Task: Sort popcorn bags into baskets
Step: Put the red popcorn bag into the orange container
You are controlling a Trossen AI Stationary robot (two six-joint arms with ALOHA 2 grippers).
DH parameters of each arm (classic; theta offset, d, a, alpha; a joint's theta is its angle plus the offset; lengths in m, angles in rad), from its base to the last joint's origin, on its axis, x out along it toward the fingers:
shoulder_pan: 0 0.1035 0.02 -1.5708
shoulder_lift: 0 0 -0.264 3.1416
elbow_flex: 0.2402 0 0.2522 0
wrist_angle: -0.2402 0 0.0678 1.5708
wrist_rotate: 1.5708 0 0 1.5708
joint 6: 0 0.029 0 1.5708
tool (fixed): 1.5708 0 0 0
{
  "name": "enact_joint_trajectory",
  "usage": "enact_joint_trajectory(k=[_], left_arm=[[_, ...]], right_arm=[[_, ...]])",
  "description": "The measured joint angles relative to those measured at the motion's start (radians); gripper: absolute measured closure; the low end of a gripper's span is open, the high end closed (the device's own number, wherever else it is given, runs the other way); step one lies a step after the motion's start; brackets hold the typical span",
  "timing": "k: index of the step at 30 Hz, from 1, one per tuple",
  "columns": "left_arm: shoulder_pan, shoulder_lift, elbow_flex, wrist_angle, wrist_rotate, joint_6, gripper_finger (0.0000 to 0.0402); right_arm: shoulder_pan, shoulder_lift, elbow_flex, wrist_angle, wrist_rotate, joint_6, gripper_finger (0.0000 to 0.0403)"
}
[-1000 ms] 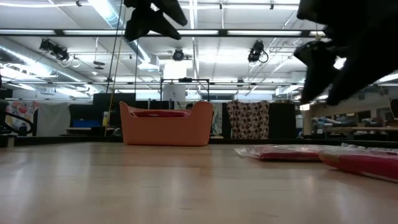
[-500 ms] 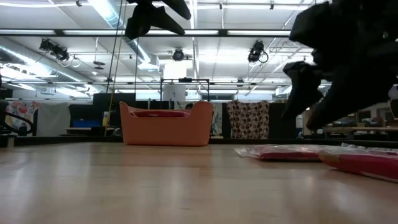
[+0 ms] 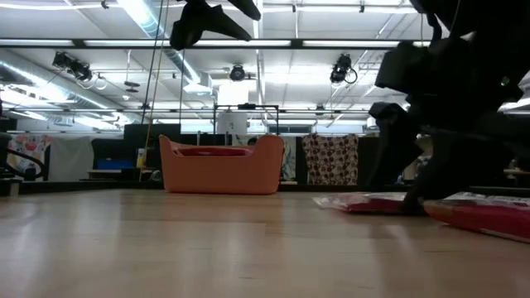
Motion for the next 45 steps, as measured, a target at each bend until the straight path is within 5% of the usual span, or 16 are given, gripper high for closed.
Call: enact_joint_trajectory(k=[6,21,25,34,40,45], left_arm=[[0.0,0.0,0.0,0.0,0.006,0.0,0.026],[0.0,0.0,0.0,0.003,0.027,-0.006,0.026],[-0.005,0.007,0.0,0.006,0.026,0.012,0.026],[-0.06,0.188,0.0,0.089,0.005,0.315,0.0253],[-0.079,0.334,0.001,0.334,0.015,0.467,0.0196],[-0.079,0.393,0.025,0.383,0.053,0.557,0.0151]], right_arm=[[-0.009,0.012,0.001,-0.048,0.026,-0.003,0.0169],[-0.02,0.017,-0.002,-0.049,-0.085,0.0,0.0393],[-0.02,-0.017,-0.007,-0.071,-0.11,0.05,0.0391],[-0.02,-0.13,-0.008,-0.073,-0.219,0.105,0.0399],[-0.027,-0.202,-0.008,-0.063,-0.297,0.192,0.0399],[-0.036,-0.275,-0.007,-0.052,-0.355,0.256,0.04]])
